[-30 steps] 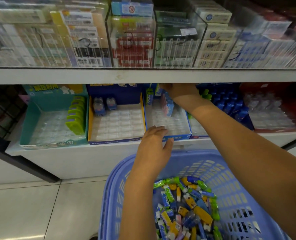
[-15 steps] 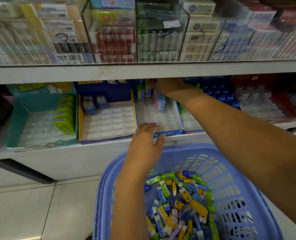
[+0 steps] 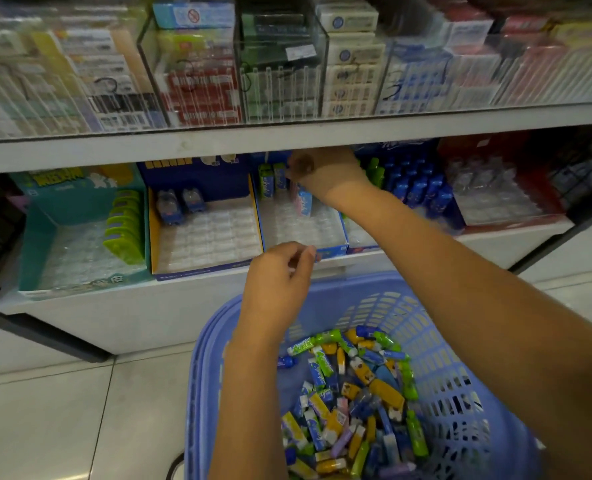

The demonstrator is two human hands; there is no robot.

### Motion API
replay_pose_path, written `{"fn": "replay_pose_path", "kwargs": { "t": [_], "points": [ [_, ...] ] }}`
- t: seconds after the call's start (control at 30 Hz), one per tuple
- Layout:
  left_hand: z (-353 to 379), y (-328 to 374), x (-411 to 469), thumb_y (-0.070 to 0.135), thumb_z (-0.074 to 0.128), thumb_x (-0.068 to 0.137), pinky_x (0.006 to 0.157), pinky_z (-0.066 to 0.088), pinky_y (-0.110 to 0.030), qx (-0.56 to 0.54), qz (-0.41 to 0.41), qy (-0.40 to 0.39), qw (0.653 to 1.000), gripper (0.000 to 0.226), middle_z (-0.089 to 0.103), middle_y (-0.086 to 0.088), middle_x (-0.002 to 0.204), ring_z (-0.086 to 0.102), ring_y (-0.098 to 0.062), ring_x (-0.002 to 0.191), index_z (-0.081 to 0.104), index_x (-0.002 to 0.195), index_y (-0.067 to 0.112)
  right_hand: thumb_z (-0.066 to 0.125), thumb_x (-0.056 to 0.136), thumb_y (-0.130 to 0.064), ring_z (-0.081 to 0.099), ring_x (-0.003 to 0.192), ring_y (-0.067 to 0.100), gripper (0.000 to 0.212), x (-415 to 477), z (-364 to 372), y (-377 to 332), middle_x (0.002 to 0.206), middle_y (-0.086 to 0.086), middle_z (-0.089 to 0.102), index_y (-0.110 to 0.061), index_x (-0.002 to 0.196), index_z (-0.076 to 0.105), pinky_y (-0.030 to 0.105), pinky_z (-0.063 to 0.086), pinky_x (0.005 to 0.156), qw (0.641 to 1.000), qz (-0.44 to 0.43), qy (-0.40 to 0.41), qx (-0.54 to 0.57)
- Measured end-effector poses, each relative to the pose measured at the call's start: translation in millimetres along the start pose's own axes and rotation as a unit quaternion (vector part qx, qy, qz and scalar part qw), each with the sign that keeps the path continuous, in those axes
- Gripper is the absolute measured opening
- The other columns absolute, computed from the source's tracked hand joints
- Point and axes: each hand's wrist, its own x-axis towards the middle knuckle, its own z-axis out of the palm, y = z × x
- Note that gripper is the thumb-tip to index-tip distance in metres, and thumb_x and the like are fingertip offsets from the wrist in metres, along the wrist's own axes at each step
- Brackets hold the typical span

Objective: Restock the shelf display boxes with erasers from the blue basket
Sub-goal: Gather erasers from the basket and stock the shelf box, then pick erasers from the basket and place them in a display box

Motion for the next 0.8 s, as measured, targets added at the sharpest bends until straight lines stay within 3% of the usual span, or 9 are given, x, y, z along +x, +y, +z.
{"fn": "replay_pose_path", "kwargs": {
  "t": [0.1,0.2,0.3,0.4,0.53,0.63,0.7,0.73,0.8],
  "points": [
    [21,-17,-3,0.024,0.052,0.094,0.068,0.051,-0.036,0.056,-0.078,-0.115,0.989,0.031,0.069,-0.01,0.076,0.065,-0.024,0.073,0.061,0.065,0.017,0.069,0.082,-0.024,0.051,0.061,-0.001,0.01,-67,9,31,0.07,-0.006,0.062,-0.016,0.076,0.068,0.015,0.043,0.057,0.991,0.011,0.009,0.133],
    [59,-47,-18,0.018,0.049,0.092,0.071,0.046,-0.042,0.192,-0.146,-0.268,0.933,0.028,0.062,-0.025,0.087,0.061,-0.037,0.087,0.054,0.066,0.008,0.072,0.08,-0.023,0.056,0.072,0.006,0.014,-127,50,62,0.086,-0.001,0.069,-0.014,0.089,0.071,0.013,0.042,0.066,0.982,0.045,-0.143,0.111],
    [96,-77,-53,0.016,0.049,0.093,0.083,0.048,-0.034,0.204,-0.179,-0.389,0.88,0.016,0.062,-0.019,0.105,0.06,-0.032,0.098,0.063,0.097,0.008,0.071,0.083,-0.023,0.057,0.1,0.021,0.037,-165,105,85,0.112,0.004,0.061,-0.014,0.117,0.06,0.033,0.047,0.09,0.945,0.066,-0.321,0.005],
    [127,-111,-94,0.018,0.048,0.096,0.085,0.046,-0.033,0.226,-0.197,-0.467,0.832,0.036,0.056,-0.014,0.128,0.056,-0.032,0.111,0.052,0.13,0.009,0.064,0.087,-0.011,0.054,0.102,0.03,0.039,-195,153,108,0.123,0.016,0.055,-0.011,0.124,0.054,0.037,0.044,0.081,0.903,0.041,-0.426,-0.045],
    [141,-137,-115,0.011,0.046,0.094,0.082,0.045,-0.036,0.229,-0.21,-0.453,0.836,0.029,0.061,-0.021,0.117,0.058,-0.034,0.104,0.057,0.12,0.003,0.063,0.083,-0.003,0.053,0.104,0.036,0.049,-222,197,126,0.122,0.021,0.049,-0.008,0.13,0.049,0.043,0.048,0.08,0.869,-0.03,-0.481,-0.114],
    [136,-143,-113,0.006,0.051,0.09,0.074,0.045,-0.033,0.189,-0.246,-0.42,0.853,0.017,0.065,-0.021,0.1,0.06,-0.034,0.1,0.065,0.1,0.003,0.056,0.085,0.004,0.049,0.118,0.034,0.067,-234,217,139,0.135,0.019,0.045,-0.018,0.145,0.034,0.042,0.047,0.089,0.883,-0.072,-0.439,-0.147],
    [134,-147,-114,0.005,0.054,0.088,0.067,0.041,-0.031,0.177,-0.276,-0.419,0.847,0.015,0.059,-0.015,0.076,0.061,-0.033,0.095,0.06,0.075,0.01,0.052,0.088,0.001,0.046,0.124,0.032,0.059,-234,224,147,0.142,0.016,0.042,-0.018,0.142,0.039,0.041,0.045,0.093,0.89,-0.069,-0.433,-0.125],
    [135,-149,-114,0.005,0.054,0.088,0.067,0.039,-0.029,0.18,-0.281,-0.416,0.846,0.016,0.058,-0.016,0.075,0.061,-0.032,0.094,0.059,0.073,0.008,0.052,0.089,-0.005,0.048,0.122,0.031,0.05,-231,225,149,0.14,0.016,0.045,-0.016,0.138,0.046,0.04,0.046,0.092,0.892,-0.052,-0.436,-0.108],
    [136,-147,-108,0.01,0.056,0.09,0.076,0.045,-0.033,0.186,-0.282,-0.401,0.852,0.016,0.065,-0.023,0.098,0.061,-0.034,0.101,0.066,0.091,-0.002,0.059,0.09,-0.021,0.054,0.114,0.029,0.04,-225,223,152,0.129,0.013,0.055,-0.017,0.13,0.054,0.034,0.047,0.088,0.898,0.012,-0.436,-0.054]
  ]
}}
